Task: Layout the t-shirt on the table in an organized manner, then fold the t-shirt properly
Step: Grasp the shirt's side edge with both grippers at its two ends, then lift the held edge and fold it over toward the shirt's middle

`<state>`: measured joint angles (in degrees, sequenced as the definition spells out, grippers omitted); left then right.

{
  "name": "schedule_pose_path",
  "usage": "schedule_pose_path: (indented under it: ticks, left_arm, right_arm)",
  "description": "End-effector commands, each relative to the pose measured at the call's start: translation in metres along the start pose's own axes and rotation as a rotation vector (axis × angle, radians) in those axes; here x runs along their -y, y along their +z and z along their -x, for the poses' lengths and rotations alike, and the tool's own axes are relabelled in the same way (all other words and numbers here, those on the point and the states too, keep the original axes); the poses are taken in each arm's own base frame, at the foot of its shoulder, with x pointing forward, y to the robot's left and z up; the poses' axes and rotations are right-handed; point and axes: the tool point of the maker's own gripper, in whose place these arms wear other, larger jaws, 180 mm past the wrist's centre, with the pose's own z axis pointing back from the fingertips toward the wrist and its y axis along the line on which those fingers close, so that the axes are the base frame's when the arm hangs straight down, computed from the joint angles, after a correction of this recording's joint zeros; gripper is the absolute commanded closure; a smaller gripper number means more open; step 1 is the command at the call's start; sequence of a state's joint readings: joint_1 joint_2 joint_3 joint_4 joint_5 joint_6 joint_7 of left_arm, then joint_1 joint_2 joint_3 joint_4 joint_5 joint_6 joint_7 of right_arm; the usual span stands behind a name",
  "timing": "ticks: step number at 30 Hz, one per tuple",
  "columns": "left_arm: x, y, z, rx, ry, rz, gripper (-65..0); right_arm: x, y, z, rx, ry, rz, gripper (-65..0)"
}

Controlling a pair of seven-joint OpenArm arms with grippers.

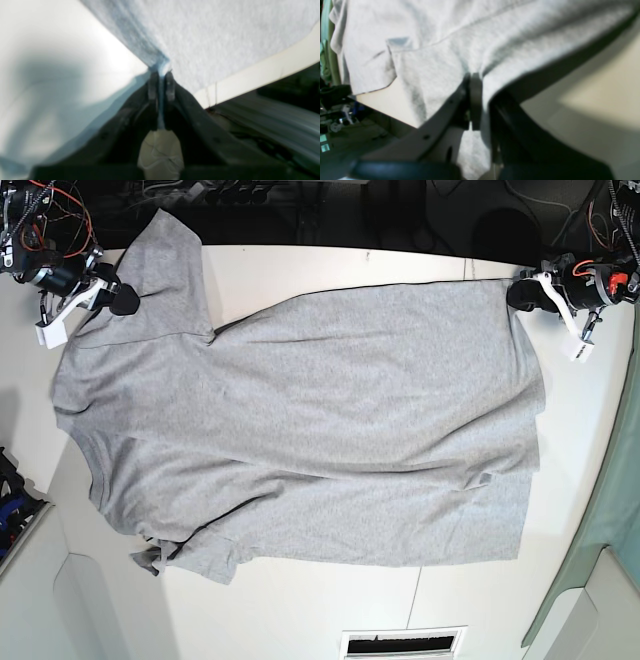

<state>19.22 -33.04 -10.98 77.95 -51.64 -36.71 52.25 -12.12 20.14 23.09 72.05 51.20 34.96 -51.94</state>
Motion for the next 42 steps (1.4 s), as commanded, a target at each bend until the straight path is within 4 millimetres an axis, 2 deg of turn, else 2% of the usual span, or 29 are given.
schedule_pose_path:
  ticks: [1,5,11,15,19,22,27,30,34,38,42]
  left_arm:
    - [-0.004,0.008,-0.007,0.011,-0.035,-0.003,0.0]
    - [0.000,0.018,-0.013,0.017,-0.041,0.047,0.0]
    - [0.014,0.033,-0.012,0.033,-0.043,0.109,0.0]
    - [0.031,0.040,-0.018,0.060,-0.064,0.155,0.0]
    - [0.043,0.045,-0.028,0.094,-0.088,0.180,0.0]
    - [0.039,0.056,-0.044,0.160,-0.076,0.173,0.0]
    - [0.017,0.080,-0.066,0.258,-0.060,0.103,0.0]
    - [0.013,0.083,-0.071,0.288,-0.063,0.088,0.0]
    - [0.004,0.080,-0.073,0.304,-0.105,0.023,0.0]
    - [-0.006,0.082,-0.083,0.337,-0.133,-0.026,0.0]
    - [-0.023,0.083,-0.098,0.367,-0.122,-0.067,0.0]
  right_arm:
    - [0.007,0.007,-0.002,-0.015,0.018,0.031,0.0]
    - [0.015,0.020,-0.005,-0.004,-0.005,0.045,0.0]
    - [0.022,0.054,-0.011,0.080,-0.003,0.083,0.0]
    - [0.015,0.072,-0.021,0.126,0.045,0.100,0.0]
    - [0.004,0.081,-0.035,0.164,0.104,0.105,0.0]
    - [-0.005,0.085,-0.048,0.193,0.152,0.108,0.0]
    - [-0.008,0.090,-0.082,0.280,0.204,0.133,0.0]
    - [-0.016,0.091,-0.110,0.347,0.236,0.126,0.0]
    - [-0.031,0.082,-0.138,0.374,0.286,0.109,0.0]
    - [-0.044,0.066,-0.161,0.381,0.304,0.075,0.0]
    - [-0.048,0.044,-0.182,0.365,0.311,0.064,0.0]
